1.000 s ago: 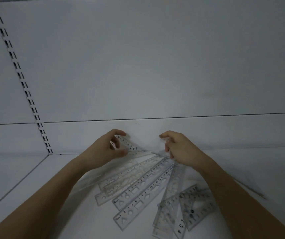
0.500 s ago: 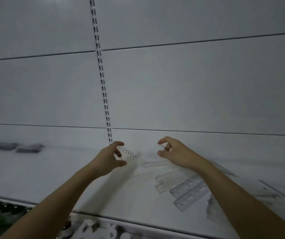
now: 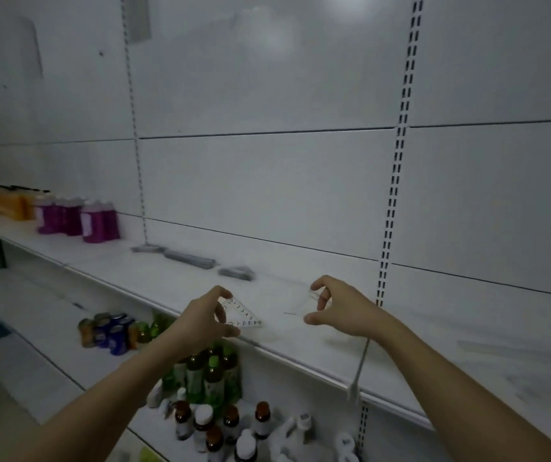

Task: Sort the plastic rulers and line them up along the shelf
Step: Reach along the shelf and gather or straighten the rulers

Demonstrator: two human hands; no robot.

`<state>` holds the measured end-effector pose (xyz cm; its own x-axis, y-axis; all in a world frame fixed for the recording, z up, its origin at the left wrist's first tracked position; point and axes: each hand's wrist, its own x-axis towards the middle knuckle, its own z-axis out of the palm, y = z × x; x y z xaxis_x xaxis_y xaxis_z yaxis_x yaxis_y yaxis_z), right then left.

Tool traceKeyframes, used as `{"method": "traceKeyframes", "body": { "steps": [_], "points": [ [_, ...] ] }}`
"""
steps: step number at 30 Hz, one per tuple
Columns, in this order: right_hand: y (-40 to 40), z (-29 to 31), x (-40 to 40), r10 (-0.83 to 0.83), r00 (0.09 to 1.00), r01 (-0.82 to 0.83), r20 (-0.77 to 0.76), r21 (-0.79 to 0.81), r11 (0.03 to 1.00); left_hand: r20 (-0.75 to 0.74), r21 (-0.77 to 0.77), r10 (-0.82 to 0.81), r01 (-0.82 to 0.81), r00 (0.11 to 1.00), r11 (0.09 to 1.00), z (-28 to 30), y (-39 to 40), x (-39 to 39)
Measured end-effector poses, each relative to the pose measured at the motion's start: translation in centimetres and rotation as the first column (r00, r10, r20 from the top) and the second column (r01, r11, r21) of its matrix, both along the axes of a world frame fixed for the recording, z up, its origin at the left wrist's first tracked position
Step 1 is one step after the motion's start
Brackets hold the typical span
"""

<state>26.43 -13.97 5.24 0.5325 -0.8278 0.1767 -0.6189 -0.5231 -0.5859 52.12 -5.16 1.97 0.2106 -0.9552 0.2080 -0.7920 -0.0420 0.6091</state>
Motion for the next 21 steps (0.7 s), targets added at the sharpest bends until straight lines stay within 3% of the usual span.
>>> {"method": "traceKeyframes", "body": {
  "steps": [9,15,21],
  "points": [
    [-0.6,1.6,12.2,0.102,0.993,-0.104,-0.053,-0.038,0.994,-0.015,-0.055,0.114,-0.114,0.993,0.992,1.7,2.5,11.8],
    [-5.2,0.7,17.6,0.127,0.989,-0.128,-0.074,-0.016,0.992,-0.061,-0.079,0.139,-0.144,0.988,0.986,1.2,-2.4,16.0],
    [-12.4,1.0,20.7,0.057,0.998,-0.057,0.021,-0.014,0.998,-0.004,0.014,0.119,-0.119,0.993,0.993,0.2,-9.0,19.4]
  ]
}}
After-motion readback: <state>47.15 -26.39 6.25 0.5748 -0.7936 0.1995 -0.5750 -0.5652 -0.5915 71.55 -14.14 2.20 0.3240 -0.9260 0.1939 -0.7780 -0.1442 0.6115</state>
